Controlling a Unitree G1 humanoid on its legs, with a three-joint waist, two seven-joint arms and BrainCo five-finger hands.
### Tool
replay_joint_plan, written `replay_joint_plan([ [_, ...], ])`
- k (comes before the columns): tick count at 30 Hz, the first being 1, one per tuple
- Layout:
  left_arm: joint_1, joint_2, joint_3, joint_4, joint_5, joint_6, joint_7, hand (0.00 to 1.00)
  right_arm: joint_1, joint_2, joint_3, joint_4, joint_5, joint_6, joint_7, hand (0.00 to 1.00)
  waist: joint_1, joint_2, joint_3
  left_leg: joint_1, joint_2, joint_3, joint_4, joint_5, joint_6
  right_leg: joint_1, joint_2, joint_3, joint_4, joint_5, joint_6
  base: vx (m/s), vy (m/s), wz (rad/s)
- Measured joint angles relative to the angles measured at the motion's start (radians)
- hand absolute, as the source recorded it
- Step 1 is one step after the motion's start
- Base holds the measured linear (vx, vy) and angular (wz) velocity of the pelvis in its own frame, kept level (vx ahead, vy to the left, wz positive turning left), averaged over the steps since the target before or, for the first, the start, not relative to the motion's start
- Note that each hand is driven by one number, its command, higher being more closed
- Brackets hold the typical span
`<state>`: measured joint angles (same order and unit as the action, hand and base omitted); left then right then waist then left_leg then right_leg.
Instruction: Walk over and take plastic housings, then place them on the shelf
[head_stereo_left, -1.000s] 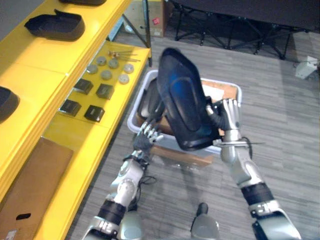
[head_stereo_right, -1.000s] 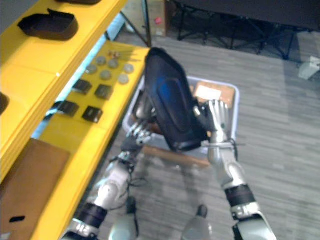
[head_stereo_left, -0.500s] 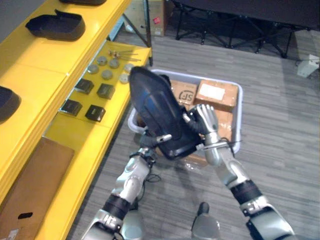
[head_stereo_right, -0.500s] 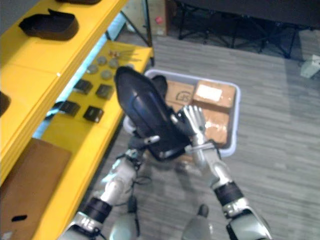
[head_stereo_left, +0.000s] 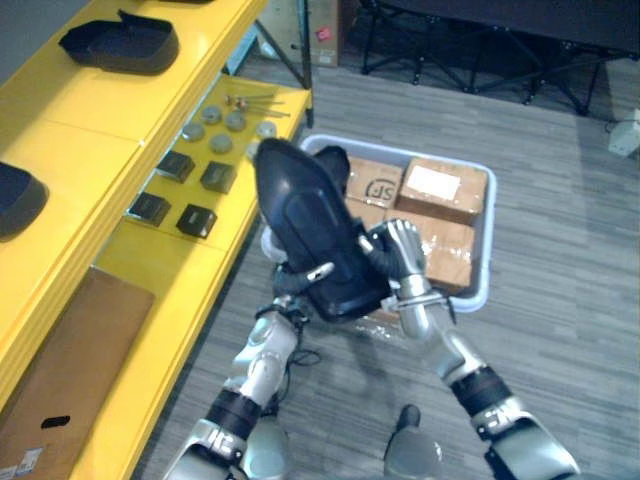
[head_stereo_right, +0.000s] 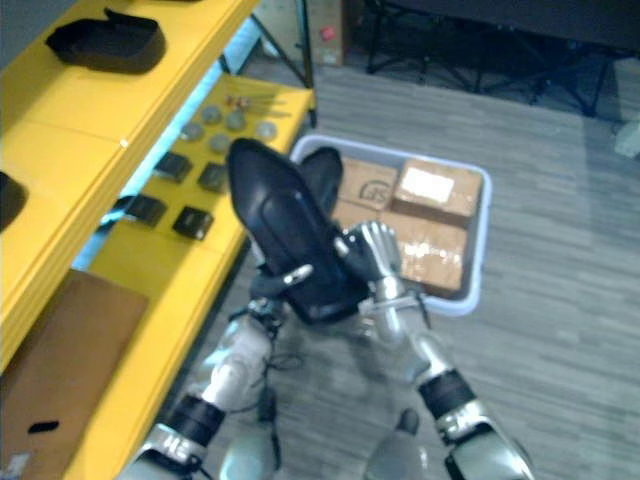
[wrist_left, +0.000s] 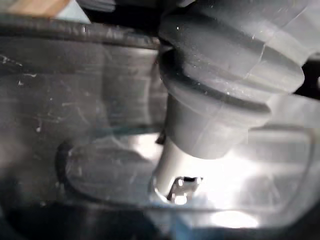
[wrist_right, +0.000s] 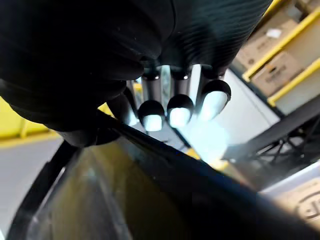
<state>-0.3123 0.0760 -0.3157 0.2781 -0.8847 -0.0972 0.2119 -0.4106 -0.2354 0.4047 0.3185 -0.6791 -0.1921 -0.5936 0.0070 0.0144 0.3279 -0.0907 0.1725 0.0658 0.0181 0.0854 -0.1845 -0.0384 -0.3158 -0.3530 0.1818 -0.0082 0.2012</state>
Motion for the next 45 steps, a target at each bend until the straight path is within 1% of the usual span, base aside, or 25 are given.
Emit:
replay_joint_plan([
  [5, 0.005, 0.000, 0.001, 0.000, 0.002, -0.008, 0.004, 1.00, 0.010, 0.006, 0.015, 0.000, 0.000, 0.000, -0.037, 1.00, 0.008, 0.000, 0.000, 0.000, 0.000, 0.000, 0.001, 0.000, 0.000, 0.001, 0.000, 0.000, 0.000, -0.001, 0.000, 0.00, 0.000, 0.00],
  [9, 0.007, 0.000, 0.000, 0.000, 0.031, -0.020, 0.004, 1.00, 0.014, 0.006, 0.018, -0.001, 0.001, 0.000, -0.042, 1.00, 0.008, 0.000, 0.000, 0.000, 0.000, 0.000, 0.001, 0.000, 0.000, 0.001, 0.000, 0.000, 0.000, -0.001, 0.000, 0.00, 0.000, 0.00],
  [10, 0.008, 0.000, -0.002, 0.000, 0.040, -0.033, 0.004, 1.00, 0.014, 0.006, 0.018, -0.001, 0.001, 0.000, -0.043, 0.00, 0.008, 0.000, 0.000, 0.000, 0.000, 0.000, 0.001, 0.000, 0.000, 0.001, 0.000, 0.000, 0.000, -0.001, 0.000, 0.00, 0.000, 0.00],
  [13, 0.008, 0.001, 0.000, 0.000, 0.048, -0.062, 0.004, 1.00, 0.023, 0.005, 0.026, -0.023, 0.002, -0.008, -0.043, 0.00, 0.009, 0.000, 0.000, 0.000, 0.000, 0.000, 0.000, 0.000, 0.000, 0.001, 0.000, 0.000, 0.000, -0.001, 0.000, 0.00, 0.000, 0.00],
  [15, 0.008, 0.003, 0.000, -0.001, 0.080, -0.079, 0.004, 1.00, 0.033, 0.005, 0.029, -0.032, 0.013, -0.013, -0.043, 0.00, 0.009, 0.000, 0.000, 0.000, 0.000, 0.000, 0.000, 0.000, 0.000, 0.002, 0.000, 0.000, 0.000, -0.001, 0.000, 0.00, 0.000, 0.00],
  [18, 0.008, 0.007, -0.002, -0.009, 0.146, -0.095, 0.032, 1.00, 0.055, 0.004, 0.041, -0.032, 0.105, -0.044, -0.037, 0.00, 0.009, 0.000, 0.000, 0.001, 0.000, 0.000, 0.000, 0.000, 0.000, 0.003, 0.000, 0.000, 0.000, -0.001, 0.000, 0.00, 0.000, 0.00],
  [19, 0.008, 0.007, -0.002, -0.018, 0.165, -0.097, 0.052, 1.00, 0.066, 0.004, 0.046, -0.032, 0.161, -0.060, -0.026, 0.00, 0.009, 0.000, 0.000, 0.001, 0.000, -0.001, 0.000, 0.000, 0.000, 0.003, 0.000, 0.000, -0.001, -0.001, 0.000, 0.00, 0.000, 0.00],
  [20, 0.008, 0.007, -0.002, -0.021, 0.193, -0.101, 0.064, 1.00, 0.072, 0.004, 0.047, -0.032, 0.205, -0.080, -0.011, 0.00, 0.009, 0.000, 0.000, 0.002, 0.000, -0.001, 0.000, 0.000, 0.000, 0.004, 0.000, 0.000, -0.001, -0.001, 0.000, 0.00, 0.000, 0.00],
  [22, 0.009, 0.007, -0.001, -0.037, 0.291, -0.111, 0.111, 1.00, 0.094, 0.006, 0.045, -0.032, 0.298, -0.140, 0.031, 0.00, 0.010, 0.000, 0.000, 0.002, 0.000, -0.001, 0.000, 0.000, 0.000, 0.005, 0.000, 0.000, -0.001, 0.000, 0.000, 0.00, 0.000, 0.00],
  [23, 0.009, 0.006, 0.004, -0.048, 0.349, -0.115, 0.138, 1.00, 0.105, 0.006, 0.036, -0.041, 0.329, -0.179, 0.067, 0.00, 0.010, 0.000, 0.000, 0.003, 0.000, -0.001, 0.000, 0.000, 0.000, 0.006, 0.000, 0.000, -0.001, 0.000, 0.000, 0.00, 0.000, 0.00],
  [24, 0.010, 0.005, 0.020, -0.054, 0.376, -0.115, 0.140, 1.00, 0.117, 0.006, 0.027, -0.078, 0.346, -0.202, 0.107, 0.00, 0.009, 0.000, 0.000, 0.005, 0.000, -0.001, 0.000, 0.000, 0.000, 0.008, 0.001, 0.000, -0.001, 0.000, 0.000, 0.00, 0.000, 0.00],
  [25, 0.010, 0.005, 0.028, -0.057, 0.381, -0.115, 0.140, 1.00, 0.122, 0.006, 0.017, -0.106, 0.364, -0.214, 0.131, 0.00, 0.009, 0.000, 0.000, 0.006, 0.001, -0.001, 0.000, 0.000, 0.000, 0.009, 0.001, 0.001, -0.001, 0.000, 0.000, 0.00, 0.000, 0.00],
  [26, 0.012, 0.004, 0.038, -0.060, 0.386, -0.114, 0.138, 1.00, 0.125, 0.006, 0.009, -0.158, 0.409, -0.230, 0.180, 0.00, 0.009, 0.000, 0.000, 0.012, 0.001, 0.000, -0.001, 0.000, 0.000, 0.012, 0.002, 0.000, -0.002, 0.000, -0.001, 0.00, 0.000, 0.00],
  [27, 0.020, 0.001, 0.043, -0.065, 0.392, -0.113, 0.138, 1.00, 0.127, 0.010, 0.005, -0.185, 0.436, -0.234, 0.205, 0.00, 0.009, 0.000, 0.000, 0.022, 0.001, 0.001, -0.007, 0.001, 0.000, 0.019, 0.002, 0.001, -0.003, 0.000, -0.001, 0.00, 0.000, 0.00],
  [30, 0.087, -0.009, 0.066, -0.128, 0.454, -0.111, 0.136, 1.00, 0.150, 0.035, -0.096, -0.342, 0.659, -0.219, 0.367, 0.00, 0.008, -0.001, -0.003, 0.058, 0.001, 0.005, -0.020, 0.001, 0.000, 0.052, 0.003, -0.001, -0.013, 0.000, -0.001, 0.00, 0.000, 0.00],
  [32, 0.106, -0.007, 0.086, -0.155, 0.536, -0.091, 0.140, 1.00, 0.157, 0.029, -0.213, -0.440, 0.822, -0.172, 0.489, 0.00, 0.006, -0.003, -0.005, 0.064, 0.001, 0.009, -0.028, 0.004, -0.002, 0.054, 0.005, 0.000, -0.017, 0.001, 0.000, -0.01, 0.002, -0.02],
  [33, 0.110, -0.007, 0.095, -0.158, 0.555, -0.080, 0.141, 1.00, 0.164, 0.025, -0.238, -0.458, 0.866, -0.156, 0.519, 0.00, 0.006, -0.005, -0.006, 0.070, 0.001, 0.012, -0.032, 0.005, -0.003, 0.057, 0.005, 0.002, -0.018, 0.001, 0.000, -0.01, 0.006, -0.10],
  [35, 0.142, -0.006, 0.128, -0.159, 0.633, -0.051, 0.163, 1.00, 0.208, 0.001, -0.320, -0.513, 0.985, -0.111, 0.602, 0.00, 0.002, -0.010, -0.032, 0.092, 0.001, 0.029, -0.054, 0.009, -0.003, 0.060, 0.005, 0.012, -0.024, 0.002, 0.002, 0.01, 0.005, -0.13],
  [37, 0.172, -0.006, 0.154, -0.160, 0.699, -0.034, 0.181, 1.00, 0.240, -0.016, -0.380, -0.559, 1.057, -0.103, 0.639, 0.00, -0.009, -0.014, -0.061, 0.094, 0.001, 0.032, -0.065, 0.011, -0.004, 0.062, 0.008, 0.012, -0.035, 0.006, 0.004, 0.04, -0.005, -0.06],
  [38, 0.193, -0.006, 0.174, -0.162, 0.736, -0.033, 0.195, 1.00, 0.255, -0.022, -0.423, -0.593, 1.075, -0.096, 0.639, 0.00, -0.018, -0.018, -0.070, 0.109, 0.002, 0.037, -0.075, 0.012, -0.006, 0.072, 0.010, 0.013, -0.042, 0.007, 0.005, 0.05, -0.011, -0.08],
  [40, 0.220, -0.006, 0.198, -0.163, 0.767, -0.033, 0.215, 1.00, 0.282, -0.025, -0.477, -0.630, 1.099, -0.088, 0.636, 0.00, -0.020, -0.023, -0.085, 0.132, 0.004, 0.054, -0.093, 0.013, -0.007, 0.077, 0.012, 0.025, -0.046, 0.007, 0.005, 0.04, -0.004, -0.16],
  [41, 0.243, -0.006, 0.224, -0.172, 0.791, -0.034, 0.227, 1.00, 0.337, -0.024, -0.530, -0.656, 1.139, -0.077, 0.637, 0.00, -0.023, -0.030, -0.107, 0.130, 0.004, 0.056, -0.096, 0.013, -0.007, 0.076, 0.014, 0.026, -0.054, 0.008, 0.006, 0.04, -0.004, -0.12],
  [42, 0.255, -0.006, 0.240, -0.193, 0.798, -0.037, 0.235, 1.00, 0.377, -0.021, -0.563, -0.661, 1.149, -0.067, 0.637, 0.00, -0.024, -0.036, -0.112, 0.130, 0.005, 0.057, -0.097, 0.013, -0.007, 0.076, 0.015, 0.026, -0.054, 0.008, 0.006, 0.03, -0.008, -0.03],
  [43, 0.264, -0.006, 0.252, -0.211, 0.802, -0.042, 0.239, 1.00, 0.406, -0.016, -0.582, -0.660, 1.162, -0.061, 0.637, 0.00, -0.025, -0.039, -0.114, 0.130, 0.006, 0.057, -0.097, 0.013, -0.007, 0.076, 0.016, 0.026, -0.055, 0.008, 0.006, 0.00, 0.000, 0.00],
  [45, 0.318, -0.007, 0.281, -0.310, 0.807, -0.101, 0.238, 1.00, 0.528, 0.032, -0.628, -0.645, 1.189, -0.030, 0.637, 0.00, -0.031, -0.045, -0.118, 0.130, 0.007, 0.060, -0.098, 0.013, -0.007, 0.076, 0.017, 0.027, -0.060, 0.008, 0.006, 0.00, 0.000, 0.00],
])
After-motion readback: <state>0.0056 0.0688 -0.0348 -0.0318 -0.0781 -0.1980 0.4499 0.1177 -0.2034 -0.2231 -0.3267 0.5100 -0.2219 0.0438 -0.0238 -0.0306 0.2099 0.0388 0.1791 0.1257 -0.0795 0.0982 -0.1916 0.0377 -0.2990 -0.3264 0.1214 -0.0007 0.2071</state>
